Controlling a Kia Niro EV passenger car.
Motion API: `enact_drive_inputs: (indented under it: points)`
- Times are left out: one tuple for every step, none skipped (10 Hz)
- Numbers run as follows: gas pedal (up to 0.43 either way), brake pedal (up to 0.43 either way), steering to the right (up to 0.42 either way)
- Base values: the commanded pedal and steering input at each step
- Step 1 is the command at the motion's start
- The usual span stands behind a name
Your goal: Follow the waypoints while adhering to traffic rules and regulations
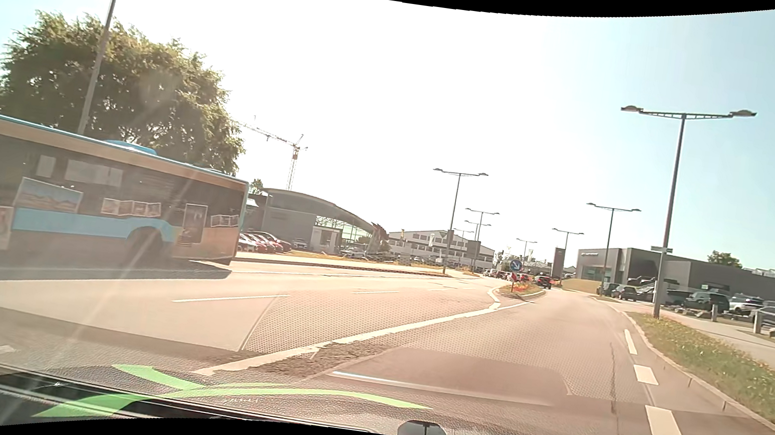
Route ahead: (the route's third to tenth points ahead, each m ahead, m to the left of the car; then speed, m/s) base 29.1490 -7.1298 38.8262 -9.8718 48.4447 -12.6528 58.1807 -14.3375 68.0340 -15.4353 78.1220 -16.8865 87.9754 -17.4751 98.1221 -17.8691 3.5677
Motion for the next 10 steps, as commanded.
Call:
enact_drive_inputs:
  points:
    - [0.268, 0.000, 0.264]
    - [0.268, 0.000, 0.263]
    - [0.268, 0.000, 0.263]
    - [0.268, 0.000, 0.265]
    - [0.268, 0.000, 0.267]
    - [0.268, 0.000, 0.263]
    - [0.268, 0.000, 0.251]
    - [0.268, 0.000, 0.230]
    - [0.268, 0.000, 0.191]
    - [0.268, 0.000, 0.155]
